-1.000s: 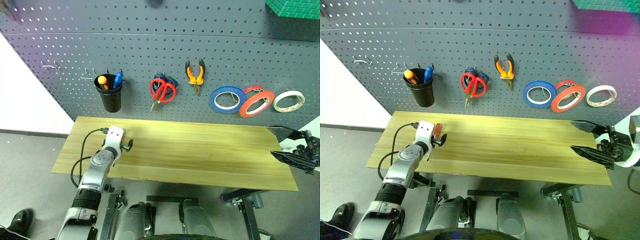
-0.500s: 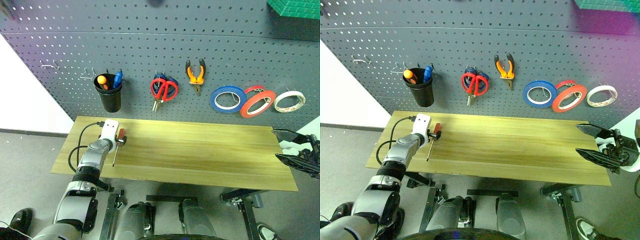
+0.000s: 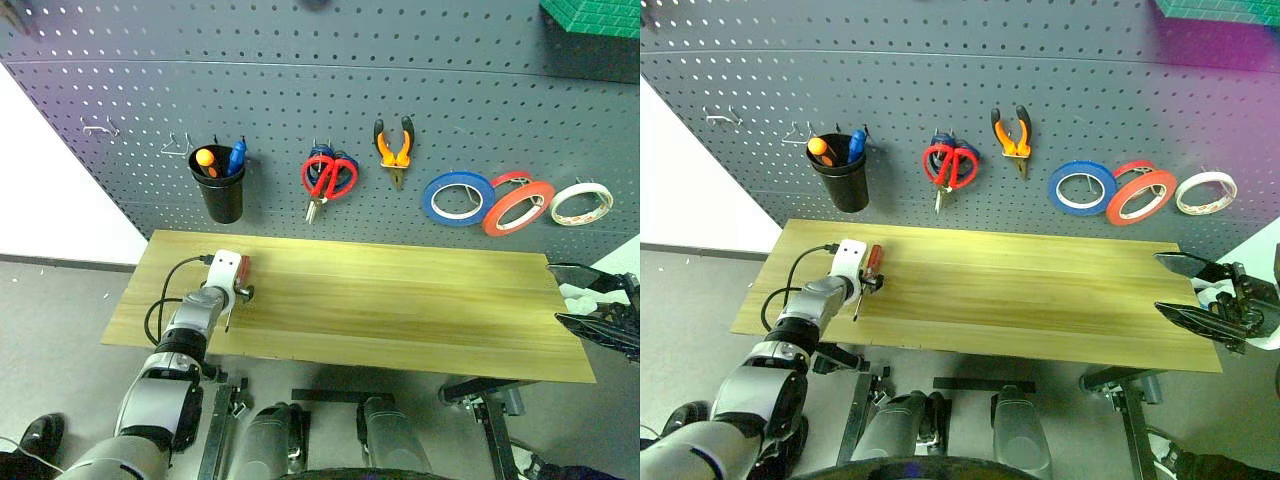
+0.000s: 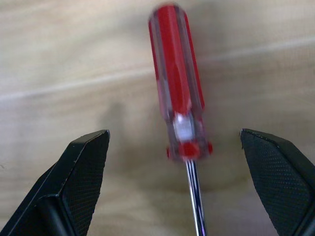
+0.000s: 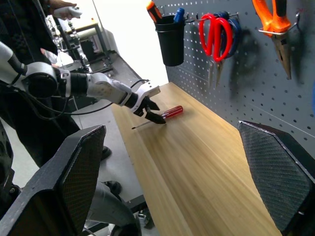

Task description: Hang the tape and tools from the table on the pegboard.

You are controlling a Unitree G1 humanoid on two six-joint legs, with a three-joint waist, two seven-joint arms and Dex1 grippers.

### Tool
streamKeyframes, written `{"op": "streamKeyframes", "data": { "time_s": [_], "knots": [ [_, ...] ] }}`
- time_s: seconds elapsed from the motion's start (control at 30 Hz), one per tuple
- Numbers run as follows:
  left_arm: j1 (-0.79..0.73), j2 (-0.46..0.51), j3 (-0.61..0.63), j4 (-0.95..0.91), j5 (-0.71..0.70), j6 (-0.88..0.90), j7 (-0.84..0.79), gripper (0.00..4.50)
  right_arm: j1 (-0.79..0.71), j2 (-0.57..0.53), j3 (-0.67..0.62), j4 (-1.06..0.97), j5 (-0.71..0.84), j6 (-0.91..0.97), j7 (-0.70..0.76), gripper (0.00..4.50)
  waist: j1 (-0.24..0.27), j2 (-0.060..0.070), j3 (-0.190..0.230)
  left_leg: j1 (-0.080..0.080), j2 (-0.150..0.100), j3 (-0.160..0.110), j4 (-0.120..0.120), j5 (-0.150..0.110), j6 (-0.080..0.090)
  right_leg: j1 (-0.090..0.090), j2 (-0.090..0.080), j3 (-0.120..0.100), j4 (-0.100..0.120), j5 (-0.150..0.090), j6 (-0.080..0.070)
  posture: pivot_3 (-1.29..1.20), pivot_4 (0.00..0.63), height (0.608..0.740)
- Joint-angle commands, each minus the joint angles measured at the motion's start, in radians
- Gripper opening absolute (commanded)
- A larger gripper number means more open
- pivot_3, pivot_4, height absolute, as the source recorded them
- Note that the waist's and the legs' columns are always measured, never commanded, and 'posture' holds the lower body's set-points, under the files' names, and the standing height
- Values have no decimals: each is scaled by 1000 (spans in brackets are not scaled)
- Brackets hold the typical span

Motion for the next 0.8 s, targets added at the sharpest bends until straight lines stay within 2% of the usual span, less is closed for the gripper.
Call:
{"op": "streamKeyframes", "data": {
  "time_s": [0.03, 0.1, 0.37, 0.63, 0.8],
  "knots": [
    [-29, 0, 0, 34, 7, -23, -1, 4053, 3, -24, -45, -24, 21, 5, 6, 4500, 0, -1, 1, 0, 0, 0, 0, 0, 0, 0, 0, 0, 0, 0, 0, -248, 187, 740],
    [-45, -1, 14, 65, -2, -20, 13, 3569, 3, -24, -46, -24, 21, 7, 6, 4500, 0, -2, 2, -1, 0, 0, 0, 0, 0, -1, 0, 0, -1, 0, 0, -249, 190, 740],
    [-55, -17, -4, 108, 9, -8, -4, 846, -7, -24, -50, -26, 15, 12, 6, 4500, -1, -2, 3, -2, 0, 0, -1, 0, 0, -2, 0, 0, 0, 0, 0, -253, 195, 740],
    [-7, -19, -19, 28, 10, -2, -39, 829, -19, -18, -45, -23, 12, 19, 6, 4500, -1, -2, 3, -2, 0, 0, -1, 0, 0, -2, 0, 0, -1, 0, 0, -246, 185, 740],
    [139, -28, -17, -235, -15, 36, -60, 829, -37, -12, -35, -13, 12, 21, 6, 4500, -2, -1, 3, -2, 0, 0, -2, 0, 0, -2, 0, 0, -1, 0, 0, -232, 173, 740]
  ]
}}
